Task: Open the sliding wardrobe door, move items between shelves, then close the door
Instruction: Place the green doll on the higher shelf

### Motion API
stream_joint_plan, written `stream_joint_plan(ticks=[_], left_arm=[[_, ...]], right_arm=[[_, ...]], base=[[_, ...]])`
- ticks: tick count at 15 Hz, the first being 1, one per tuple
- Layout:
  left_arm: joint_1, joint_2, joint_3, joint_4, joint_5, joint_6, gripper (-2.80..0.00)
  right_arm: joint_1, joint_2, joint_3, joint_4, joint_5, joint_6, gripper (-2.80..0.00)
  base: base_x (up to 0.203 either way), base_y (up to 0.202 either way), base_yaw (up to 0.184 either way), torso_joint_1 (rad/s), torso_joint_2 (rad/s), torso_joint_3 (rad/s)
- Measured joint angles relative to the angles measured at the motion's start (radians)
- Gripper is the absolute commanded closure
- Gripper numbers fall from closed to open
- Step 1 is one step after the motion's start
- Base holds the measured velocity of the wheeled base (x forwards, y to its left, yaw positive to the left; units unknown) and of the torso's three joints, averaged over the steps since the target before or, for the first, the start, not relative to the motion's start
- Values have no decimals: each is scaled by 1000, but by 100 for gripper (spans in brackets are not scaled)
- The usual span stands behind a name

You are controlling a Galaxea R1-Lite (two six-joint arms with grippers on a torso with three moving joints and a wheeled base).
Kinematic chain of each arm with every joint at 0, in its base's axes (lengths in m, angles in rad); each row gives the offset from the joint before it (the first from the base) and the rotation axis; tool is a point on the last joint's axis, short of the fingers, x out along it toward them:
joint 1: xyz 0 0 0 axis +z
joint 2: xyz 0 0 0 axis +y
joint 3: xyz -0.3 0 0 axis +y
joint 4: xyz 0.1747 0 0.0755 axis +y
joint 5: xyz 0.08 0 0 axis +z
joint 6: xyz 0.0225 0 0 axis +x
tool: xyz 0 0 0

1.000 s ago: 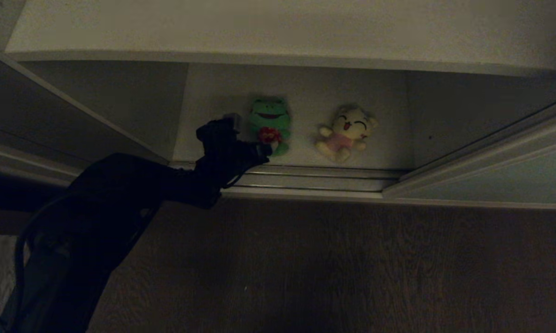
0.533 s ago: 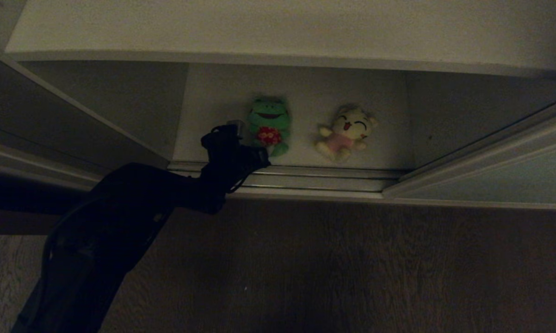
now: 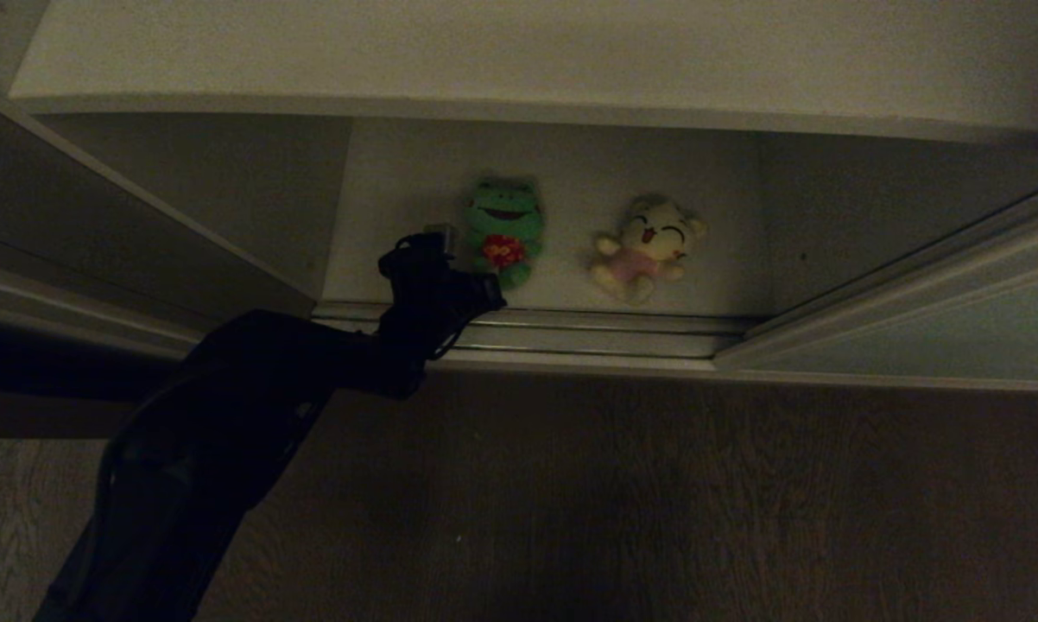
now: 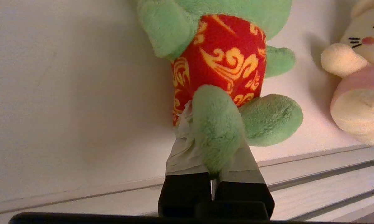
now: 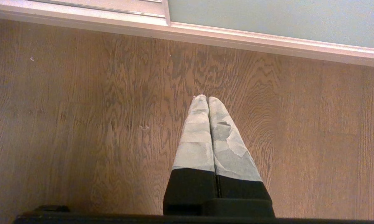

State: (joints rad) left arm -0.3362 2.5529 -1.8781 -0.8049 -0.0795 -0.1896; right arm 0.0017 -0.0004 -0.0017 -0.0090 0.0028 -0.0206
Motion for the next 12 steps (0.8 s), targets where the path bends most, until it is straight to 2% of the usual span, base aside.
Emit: stream_joint_plan(ticks=[3,9,12], left_arm=[[0,-80,106,5,7,-5,0],[-8,-411,530,19,16,17,0],[-16,-629,762,82,30,19,0]], right_arm=[[0,0,0,0,0,0,0],[0,0,0,0,0,0,0],[0,0,0,0,0,0,0]], base=[[0,0,0,0,0,0],[0,0,0,0,0,0],[0,0,0,0,0,0]])
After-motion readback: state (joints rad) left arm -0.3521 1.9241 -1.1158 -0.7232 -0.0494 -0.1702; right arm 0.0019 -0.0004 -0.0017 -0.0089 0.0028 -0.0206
